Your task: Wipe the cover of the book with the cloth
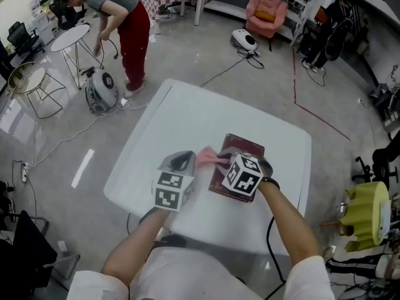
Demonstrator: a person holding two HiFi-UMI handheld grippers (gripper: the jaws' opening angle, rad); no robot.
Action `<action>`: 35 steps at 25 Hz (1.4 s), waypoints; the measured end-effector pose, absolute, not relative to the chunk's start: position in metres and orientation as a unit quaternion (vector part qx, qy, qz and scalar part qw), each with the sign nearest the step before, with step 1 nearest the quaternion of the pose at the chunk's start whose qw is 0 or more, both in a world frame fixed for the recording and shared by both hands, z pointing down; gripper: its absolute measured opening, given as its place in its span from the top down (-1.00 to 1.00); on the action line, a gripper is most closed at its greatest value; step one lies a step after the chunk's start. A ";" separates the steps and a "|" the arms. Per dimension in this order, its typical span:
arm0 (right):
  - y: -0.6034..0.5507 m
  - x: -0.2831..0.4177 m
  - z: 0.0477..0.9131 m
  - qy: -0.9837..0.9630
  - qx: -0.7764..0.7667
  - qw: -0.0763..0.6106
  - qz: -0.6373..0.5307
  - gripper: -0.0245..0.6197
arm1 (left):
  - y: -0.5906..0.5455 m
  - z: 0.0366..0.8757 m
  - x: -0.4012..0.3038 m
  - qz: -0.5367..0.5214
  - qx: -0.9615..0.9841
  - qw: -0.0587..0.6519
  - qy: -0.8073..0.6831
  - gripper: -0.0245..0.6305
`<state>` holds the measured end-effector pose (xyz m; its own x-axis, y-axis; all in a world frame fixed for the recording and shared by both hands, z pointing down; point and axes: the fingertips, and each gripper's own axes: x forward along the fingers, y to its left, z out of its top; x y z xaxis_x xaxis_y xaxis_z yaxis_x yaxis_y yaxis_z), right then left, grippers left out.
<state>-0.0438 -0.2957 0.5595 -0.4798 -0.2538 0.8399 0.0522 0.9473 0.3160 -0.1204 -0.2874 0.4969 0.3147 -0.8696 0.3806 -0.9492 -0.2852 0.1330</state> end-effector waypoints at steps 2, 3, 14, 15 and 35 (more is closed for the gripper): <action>-0.281 -0.045 0.559 -0.850 0.051 0.502 -0.152 0.80 | -0.283 0.492 -0.123 0.115 0.790 0.166 -0.579 0.91; -0.274 -0.045 0.559 -0.851 0.047 0.500 -0.152 0.80 | -0.281 0.490 -0.124 0.115 0.789 0.165 -0.581 0.91; -0.207 -0.044 0.557 -0.867 0.013 0.478 -0.144 0.80 | -0.261 0.485 -0.114 0.115 0.790 0.156 -0.582 0.91; -0.206 -0.044 0.555 -0.869 0.020 0.473 -0.142 0.80 | -0.259 0.483 -0.112 0.114 0.790 0.155 -0.582 0.91; -0.231 0.095 0.413 -0.906 0.388 0.164 0.032 0.80 | -0.238 0.427 -0.026 0.092 0.822 0.122 -0.549 0.91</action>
<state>0.0952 -0.2311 0.4131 -0.6450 -0.6929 0.3224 -0.7137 0.6969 0.0701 -0.0262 -0.2379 0.4273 0.3808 -0.8798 0.2844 -0.9245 -0.3679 0.0995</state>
